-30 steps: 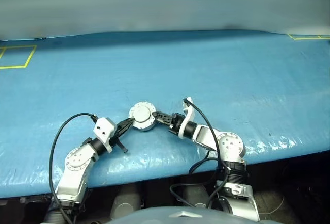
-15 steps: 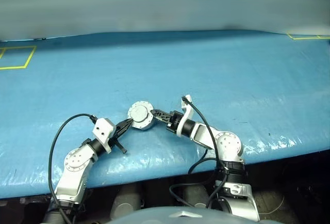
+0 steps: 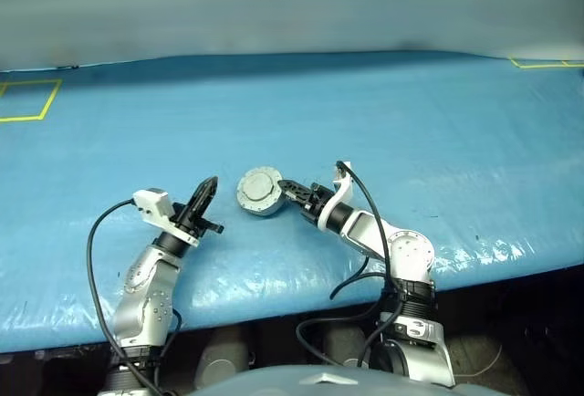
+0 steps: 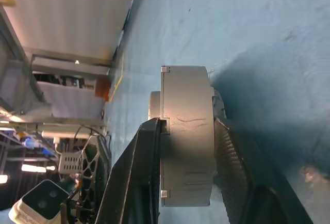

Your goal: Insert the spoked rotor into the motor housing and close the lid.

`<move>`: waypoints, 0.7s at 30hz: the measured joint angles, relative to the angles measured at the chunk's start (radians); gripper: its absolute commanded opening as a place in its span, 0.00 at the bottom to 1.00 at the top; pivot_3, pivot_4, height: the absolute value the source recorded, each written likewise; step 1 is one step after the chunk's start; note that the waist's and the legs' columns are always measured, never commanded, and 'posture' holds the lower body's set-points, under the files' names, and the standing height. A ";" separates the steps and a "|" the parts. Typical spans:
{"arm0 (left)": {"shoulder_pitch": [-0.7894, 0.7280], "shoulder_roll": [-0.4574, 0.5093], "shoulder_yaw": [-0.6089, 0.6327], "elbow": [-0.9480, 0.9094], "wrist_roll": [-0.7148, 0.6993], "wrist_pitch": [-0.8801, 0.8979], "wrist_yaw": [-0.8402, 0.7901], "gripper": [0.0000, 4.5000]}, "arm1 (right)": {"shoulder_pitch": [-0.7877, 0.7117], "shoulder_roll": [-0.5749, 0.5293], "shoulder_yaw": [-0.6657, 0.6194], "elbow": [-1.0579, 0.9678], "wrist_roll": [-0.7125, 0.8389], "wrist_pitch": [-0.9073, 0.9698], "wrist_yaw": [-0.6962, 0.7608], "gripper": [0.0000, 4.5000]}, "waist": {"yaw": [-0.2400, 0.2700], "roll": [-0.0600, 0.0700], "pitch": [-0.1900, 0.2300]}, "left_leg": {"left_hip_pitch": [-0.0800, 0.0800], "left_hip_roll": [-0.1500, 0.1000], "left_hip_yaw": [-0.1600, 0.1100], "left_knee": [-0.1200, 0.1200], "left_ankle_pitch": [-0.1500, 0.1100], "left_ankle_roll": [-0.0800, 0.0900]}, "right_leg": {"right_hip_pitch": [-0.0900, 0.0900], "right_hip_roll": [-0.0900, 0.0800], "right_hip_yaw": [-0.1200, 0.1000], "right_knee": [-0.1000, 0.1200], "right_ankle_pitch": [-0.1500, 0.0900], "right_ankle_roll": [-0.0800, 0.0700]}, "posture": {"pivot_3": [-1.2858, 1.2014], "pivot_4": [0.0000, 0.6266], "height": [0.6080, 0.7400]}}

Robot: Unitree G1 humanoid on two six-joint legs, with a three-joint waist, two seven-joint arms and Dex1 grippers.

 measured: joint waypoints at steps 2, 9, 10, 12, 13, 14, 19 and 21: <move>0.019 -0.027 0.008 -0.024 -0.084 0.045 -0.024 0.09 | 0.000 0.000 -0.007 0.000 0.027 -0.024 -0.030 0.25 | -0.002 0.000 0.000 | 0.000 0.000 0.000 0.000 0.000 0.000 | 0.000 0.000 0.001 0.000 0.000 0.001 | 0.52 0.24 1.00; 0.043 -0.163 0.041 -0.029 -0.321 0.165 -0.018 0.58 | -0.017 0.002 0.007 -0.035 0.154 -0.083 -0.097 0.25 | -0.002 -0.002 0.002 | 0.000 0.000 -0.001 0.001 0.000 0.001 | 0.000 0.002 0.002 0.000 -0.001 0.002 | 0.52 0.24 1.00; 0.043 -0.173 0.045 -0.029 -0.347 0.181 -0.018 0.66 | -0.022 0.003 0.014 -0.048 0.178 -0.092 -0.104 0.25 | -0.002 -0.002 0.002 | 0.000 0.000 -0.001 0.001 0.000 0.001 | 0.000 0.002 0.003 0.000 -0.001 0.002 | 0.52 0.24 1.00; 0.046 -0.191 0.050 -0.029 -0.391 0.210 -0.017 0.81 | -0.030 0.004 0.028 -0.070 0.212 -0.102 -0.112 0.25 | -0.003 -0.002 0.002 | 0.000 0.000 -0.001 0.001 0.000 0.001 | 0.000 0.003 0.003 0.000 -0.001 0.002 | 0.52 0.24 1.00; 0.046 -0.196 0.052 -0.029 -0.409 0.219 -0.014 0.87 | -0.033 0.005 0.034 -0.079 0.227 -0.108 -0.114 0.25 | -0.003 -0.002 0.002 | 0.000 0.000 -0.001 0.001 0.000 0.001 | 0.000 0.003 0.003 -0.001 -0.001 0.002 | 0.52 0.24 1.00; 0.046 -0.202 0.056 -0.030 -0.428 0.235 -0.010 0.96 | -0.036 0.005 0.042 -0.089 0.247 -0.115 -0.120 0.25 | -0.003 -0.002 0.002 | 0.000 0.000 -0.001 0.001 0.000 0.001 | 0.000 0.003 0.003 -0.001 -0.001 0.002 | 0.52 0.24 1.00; 0.041 -0.213 0.075 -0.035 -0.588 0.352 0.010 0.99 | -0.046 0.007 0.086 -0.111 0.301 -0.120 -0.132 0.25 | -0.004 -0.002 0.002 | 0.000 0.000 -0.001 0.001 0.000 0.001 | 0.000 0.003 0.004 -0.001 0.000 0.002 | 0.52 0.24 1.00; 0.040 -0.213 0.076 -0.043 -0.636 0.391 0.013 0.99 | -0.047 0.007 0.101 -0.111 0.303 -0.120 -0.139 0.25 | -0.003 -0.003 0.002 | 0.000 0.000 -0.001 0.001 0.000 0.001 | 0.000 0.003 0.004 -0.001 0.000 0.002 | 0.52 0.24 1.00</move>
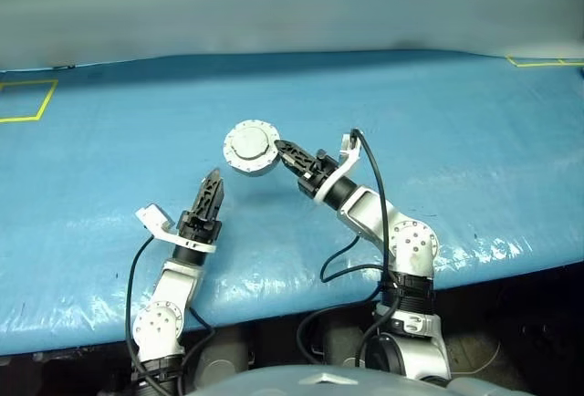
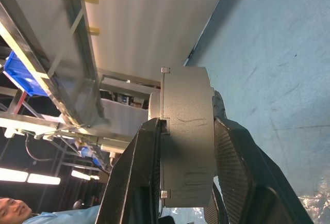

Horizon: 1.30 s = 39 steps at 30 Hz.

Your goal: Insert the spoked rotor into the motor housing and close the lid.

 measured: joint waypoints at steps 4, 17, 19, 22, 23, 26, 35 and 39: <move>-0.008 -0.010 0.000 -0.017 -0.054 0.045 0.026 0.99 | 0.000 0.000 0.022 0.000 0.020 0.006 -0.005 0.25 | 0.000 -0.001 0.000 | 0.000 0.000 0.000 0.000 0.000 0.000 | 0.000 0.000 0.001 0.000 0.000 0.000 | 0.52 0.24 1.00; -0.052 -0.017 0.003 -0.014 -0.078 0.063 0.062 0.99 | 0.035 -0.025 0.141 -0.032 0.034 0.051 0.007 0.25 | 0.001 -0.001 0.001 | 0.000 0.000 0.000 0.001 0.000 0.000 | 0.000 0.000 0.001 0.000 0.000 0.000 | 0.52 0.24 1.00; -0.062 -0.017 0.004 -0.014 -0.074 0.052 0.066 0.99 | 0.039 -0.029 0.148 -0.041 0.035 0.052 0.009 0.25 | 0.002 -0.001 0.001 | 0.000 0.000 0.000 0.001 0.000 0.000 | 0.000 0.000 0.001 0.000 0.000 0.000 | 0.52 0.24 1.00; -0.072 -0.017 0.002 -0.013 -0.040 0.030 0.077 0.99 | 0.043 -0.034 0.157 -0.043 0.034 0.051 0.009 0.25 | 0.002 -0.002 0.001 | 0.000 -0.001 0.000 0.001 0.000 0.000 | 0.000 0.001 0.001 0.000 0.000 0.000 | 0.52 0.24 1.00; -0.073 -0.017 0.001 -0.011 -0.034 0.025 0.081 0.99 | 0.046 -0.036 0.160 -0.043 0.034 0.051 0.009 0.25 | 0.002 -0.002 0.001 | 0.000 -0.001 0.000 0.001 0.000 0.000 | 0.000 0.001 0.001 0.000 0.000 0.000 | 0.52 0.24 1.00; -0.073 -0.018 0.001 0.004 -0.031 0.007 0.085 0.87 | 0.047 -0.037 0.163 -0.043 0.034 0.047 0.009 0.25 | 0.002 -0.002 0.001 | 0.000 0.000 0.000 0.001 0.000 0.000 | 0.000 0.001 0.001 0.000 0.000 0.000 | 0.52 0.24 1.00; -0.074 -0.017 0.000 0.018 -0.037 -0.009 0.082 0.59 | 0.050 -0.039 0.163 -0.043 0.034 0.039 0.019 0.25 | 0.002 -0.002 0.001 | 0.000 0.000 0.000 0.001 0.000 0.000 | 0.000 0.001 0.001 0.000 0.000 0.000 | 0.52 0.24 1.00; -0.075 -0.017 -0.002 0.018 -0.037 -0.014 0.087 0.59 | 0.050 -0.039 0.166 -0.043 0.031 0.033 0.020 0.25 | 0.002 -0.002 0.001 | 0.000 0.000 0.000 0.001 0.000 0.000 | 0.000 0.001 0.001 0.000 0.000 0.000 | 0.52 0.24 1.00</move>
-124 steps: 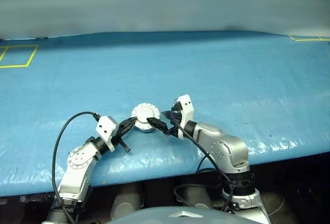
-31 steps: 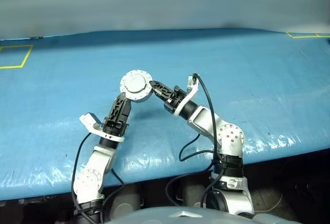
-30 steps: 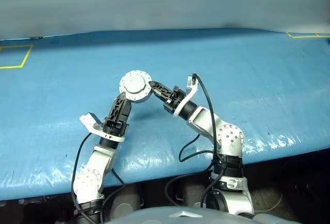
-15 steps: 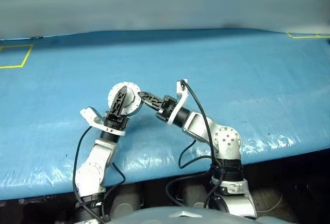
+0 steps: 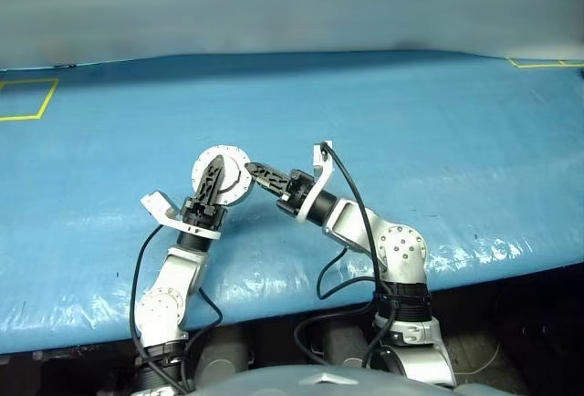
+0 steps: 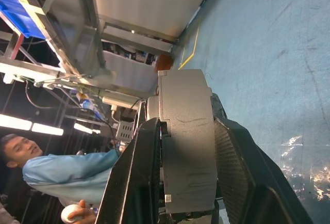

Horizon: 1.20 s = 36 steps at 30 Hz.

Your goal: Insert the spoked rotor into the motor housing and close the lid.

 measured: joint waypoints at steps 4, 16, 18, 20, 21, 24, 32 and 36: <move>-0.001 0.000 -0.006 0.000 0.002 -0.012 -0.008 0.59 | 0.000 0.000 0.000 0.000 -0.001 -0.002 0.009 0.25 | 0.000 0.000 0.000 | 0.000 0.000 0.000 0.000 0.000 0.000 | 0.000 0.000 0.000 0.000 0.000 0.000 | 0.52 0.24 1.00; -0.001 0.000 -0.015 -0.002 -0.001 -0.021 0.022 0.59 | 0.001 -0.001 0.001 0.002 -0.014 -0.011 0.013 0.25 | 0.000 0.000 0.000 | 0.000 0.000 0.000 0.000 0.000 0.000 | 0.000 0.000 0.000 0.000 0.000 0.000 | 0.52 0.24 1.00; -0.002 0.000 -0.016 -0.002 0.000 -0.026 0.021 0.59 | 0.001 -0.001 0.001 0.002 -0.014 -0.012 0.014 0.25 | 0.000 0.000 0.000 | 0.000 0.000 0.000 0.000 0.000 0.000 | 0.000 0.000 0.000 0.000 0.000 0.000 | 0.52 0.24 1.00; -0.002 0.000 -0.019 -0.002 0.001 -0.036 0.019 0.59 | 0.001 -0.001 0.001 0.002 -0.014 -0.014 0.017 0.25 | 0.000 0.000 0.000 | 0.000 0.000 0.000 0.000 0.000 0.000 | 0.000 0.000 0.000 0.000 0.000 0.000 | 0.52 0.24 1.00; -0.002 0.000 -0.021 -0.003 0.001 -0.039 0.015 0.59 | 0.001 -0.001 0.001 0.003 -0.014 -0.014 0.017 0.25 | 0.000 0.000 0.000 | 0.000 0.000 0.000 0.000 0.000 0.000 | 0.000 0.000 0.000 0.000 0.000 0.000 | 0.52 0.24 1.00; -0.001 0.000 -0.025 -0.003 0.002 -0.053 0.008 0.59 | 0.000 -0.001 0.003 0.003 -0.014 -0.017 0.024 0.25 | 0.000 0.000 0.000 | 0.000 0.000 0.000 0.000 0.000 0.000 | 0.000 0.000 0.000 0.000 0.000 0.000 | 0.52 0.24 1.00; -0.001 0.000 -0.037 -0.005 0.008 -0.064 0.041 0.59 | 0.000 -0.002 0.004 0.011 -0.035 -0.029 0.034 0.25 | 0.000 0.000 0.000 | 0.000 0.000 0.000 0.001 0.000 0.000 | 0.000 0.000 0.000 0.000 0.000 0.000 | 0.52 0.24 1.00; -0.001 0.001 -0.041 -0.005 0.026 -0.074 0.040 0.59 | 0.002 -0.004 0.008 0.011 -0.065 -0.037 0.058 0.42 | 0.000 0.000 0.000 | 0.000 0.000 0.000 0.001 0.000 0.000 | 0.000 0.000 0.000 0.000 0.000 0.000 | 0.52 0.24 1.00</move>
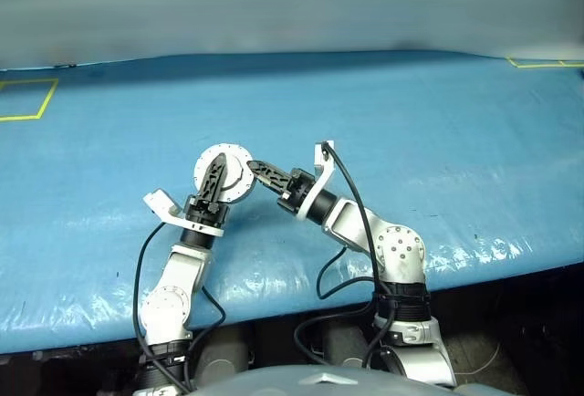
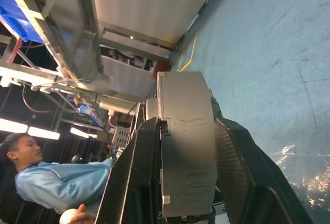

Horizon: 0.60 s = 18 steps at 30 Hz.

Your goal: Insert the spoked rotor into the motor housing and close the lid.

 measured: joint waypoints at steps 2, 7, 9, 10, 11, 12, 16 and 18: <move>0.001 0.000 -0.002 -0.001 0.026 -0.007 0.000 0.59 | 0.003 -0.002 0.003 0.000 -0.024 -0.011 0.003 0.56 | 0.000 0.000 0.000 | 0.000 0.000 0.000 0.000 0.000 0.000 | 0.000 0.000 0.000 0.000 0.000 0.000 | 0.52 0.24 1.00; 0.020 0.000 0.007 0.024 0.077 -0.025 0.018 0.59 | 0.002 -0.002 0.003 -0.042 -0.041 -0.042 0.033 0.85 | -0.001 0.000 0.000 | 0.000 0.000 0.000 0.000 0.000 0.000 | 0.000 0.000 0.000 0.000 0.000 0.000 | 0.52 0.24 1.00; 0.026 0.000 0.008 0.043 0.096 -0.031 0.023 0.59 | 0.000 -0.002 0.004 -0.050 -0.075 -0.071 0.039 0.85 | 0.000 0.000 0.000 | 0.000 0.000 0.000 0.000 0.000 0.000 | 0.000 0.000 0.000 0.000 0.000 0.000 | 0.52 0.24 1.00; 0.026 0.000 0.010 0.045 0.105 -0.038 0.024 0.59 | 0.000 -0.002 0.004 -0.050 -0.101 -0.087 0.039 0.85 | 0.001 0.000 0.000 | 0.000 0.000 0.000 0.000 0.000 0.000 | 0.000 0.000 0.000 0.000 0.000 0.000 | 0.52 0.24 1.00; 0.025 -0.001 0.015 0.045 0.116 -0.051 0.026 0.59 | 0.000 -0.002 0.004 -0.049 -0.120 -0.100 0.039 0.85 | 0.002 0.000 0.000 | 0.000 0.000 0.000 0.001 0.000 0.000 | 0.000 0.000 0.000 0.000 0.000 0.000 | 0.52 0.24 1.00; 0.023 -0.001 0.021 0.045 0.126 -0.064 0.032 0.59 | 0.000 -0.003 0.003 -0.049 -0.138 -0.108 0.039 0.85 | 0.002 0.000 0.000 | 0.000 0.000 0.000 0.001 0.000 0.000 | 0.000 0.000 0.001 0.000 0.000 0.000 | 0.52 0.24 1.00; -0.021 -0.003 0.077 0.081 0.171 -0.148 0.096 0.59 | 0.000 -0.020 -0.001 -0.047 -0.191 -0.128 0.041 0.85 | 0.004 -0.001 0.000 | 0.000 0.000 0.000 0.001 0.000 0.000 | 0.000 0.001 0.000 0.000 0.000 0.000 | 0.52 0.24 1.00; -0.046 -0.005 0.116 0.103 0.181 -0.192 0.128 0.59 | 0.000 -0.037 0.003 -0.047 -0.231 -0.138 0.047 0.85 | 0.004 -0.001 0.000 | 0.000 0.000 0.000 0.001 0.000 0.000 | 0.000 0.001 0.000 0.000 0.000 0.000 | 0.52 0.24 1.00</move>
